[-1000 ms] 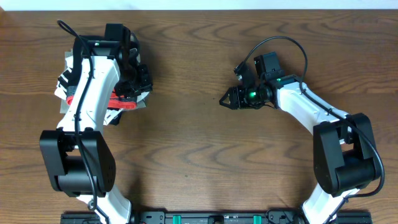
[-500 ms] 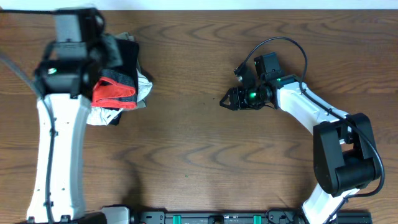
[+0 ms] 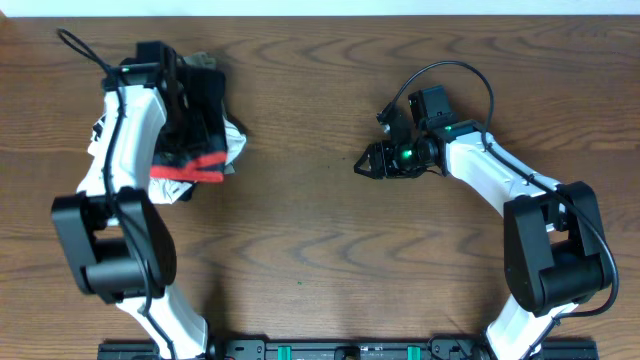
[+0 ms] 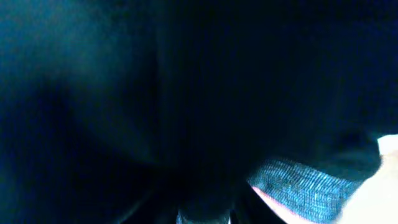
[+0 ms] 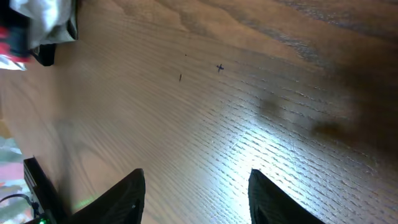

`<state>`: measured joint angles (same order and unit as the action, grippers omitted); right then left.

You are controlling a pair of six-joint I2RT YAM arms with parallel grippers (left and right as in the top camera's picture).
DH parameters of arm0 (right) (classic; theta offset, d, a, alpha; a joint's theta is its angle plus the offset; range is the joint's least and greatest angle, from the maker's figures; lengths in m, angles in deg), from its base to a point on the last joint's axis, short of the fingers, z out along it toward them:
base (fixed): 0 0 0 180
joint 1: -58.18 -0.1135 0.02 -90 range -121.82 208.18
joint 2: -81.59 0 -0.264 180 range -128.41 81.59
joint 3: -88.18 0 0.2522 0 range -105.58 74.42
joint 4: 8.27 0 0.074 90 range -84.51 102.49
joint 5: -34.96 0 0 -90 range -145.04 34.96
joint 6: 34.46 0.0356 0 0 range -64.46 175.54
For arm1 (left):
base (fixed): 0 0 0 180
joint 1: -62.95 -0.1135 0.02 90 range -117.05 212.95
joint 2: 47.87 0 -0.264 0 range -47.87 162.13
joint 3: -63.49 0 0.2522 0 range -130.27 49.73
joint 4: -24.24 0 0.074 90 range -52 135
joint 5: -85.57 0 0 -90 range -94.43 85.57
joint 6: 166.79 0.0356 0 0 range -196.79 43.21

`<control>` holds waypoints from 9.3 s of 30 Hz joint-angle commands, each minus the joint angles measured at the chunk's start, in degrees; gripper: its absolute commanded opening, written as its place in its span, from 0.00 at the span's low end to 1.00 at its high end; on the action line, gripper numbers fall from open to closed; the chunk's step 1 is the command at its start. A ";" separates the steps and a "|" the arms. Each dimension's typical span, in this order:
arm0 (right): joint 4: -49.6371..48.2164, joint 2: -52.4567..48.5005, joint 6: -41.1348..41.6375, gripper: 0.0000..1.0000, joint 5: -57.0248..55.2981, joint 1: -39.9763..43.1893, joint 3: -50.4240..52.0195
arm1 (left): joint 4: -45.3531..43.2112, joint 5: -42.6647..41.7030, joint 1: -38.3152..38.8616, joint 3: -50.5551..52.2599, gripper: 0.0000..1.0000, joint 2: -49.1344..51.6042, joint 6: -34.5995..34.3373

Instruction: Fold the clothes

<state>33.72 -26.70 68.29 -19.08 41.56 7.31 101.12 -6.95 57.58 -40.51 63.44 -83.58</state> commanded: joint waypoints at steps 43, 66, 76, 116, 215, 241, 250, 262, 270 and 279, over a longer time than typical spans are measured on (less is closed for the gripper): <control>-0.07 0.28 -0.63 0.53 0.07 0.48 -0.44 | -5.14 1.09 -3.10 1.95 0.36 -1.99 1.16; -0.33 0.28 -0.63 0.59 0.07 0.48 -0.44 | -22.08 0.31 -3.82 0.55 0.49 -22.77 -1.05; 1.64 0.28 -0.66 0.59 0.07 0.48 -0.44 | -28.89 3.65 -5.29 0.55 0.50 -8.13 2.91; 1.22 3.74 -5.18 0.61 -10.91 0.48 -0.50 | -35.63 -48.15 -12.31 0.44 0.58 -7.32 5.01; 37.53 93.09 -5.07 0.99 -42.16 14.23 23.06 | -14.91 -19.34 2.60 41.92 0.98 -58.86 11.26; -16.26 108.02 -5.14 0.99 -40.30 11.72 63.34 | -14.91 -19.34 2.60 41.92 0.98 -57.81 11.26; -24.39 108.00 -7.04 0.99 -39.58 11.78 66.82 | -14.91 -19.34 2.60 41.92 0.98 -57.81 11.26; -24.37 107.97 -7.04 0.99 -39.58 11.78 66.79 | -14.91 -19.34 2.60 41.92 0.98 -57.81 11.23; -24.37 107.97 -7.04 0.99 -39.58 11.78 66.79 | -14.93 -19.34 2.60 41.92 0.98 -57.81 11.26; -24.37 107.97 -7.04 0.99 -39.58 11.78 66.79 | -14.93 -19.34 2.60 41.92 0.98 -57.81 11.26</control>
<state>9.43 80.90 62.06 -59.07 53.80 73.76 86.06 -25.55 60.07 1.65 5.65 -72.28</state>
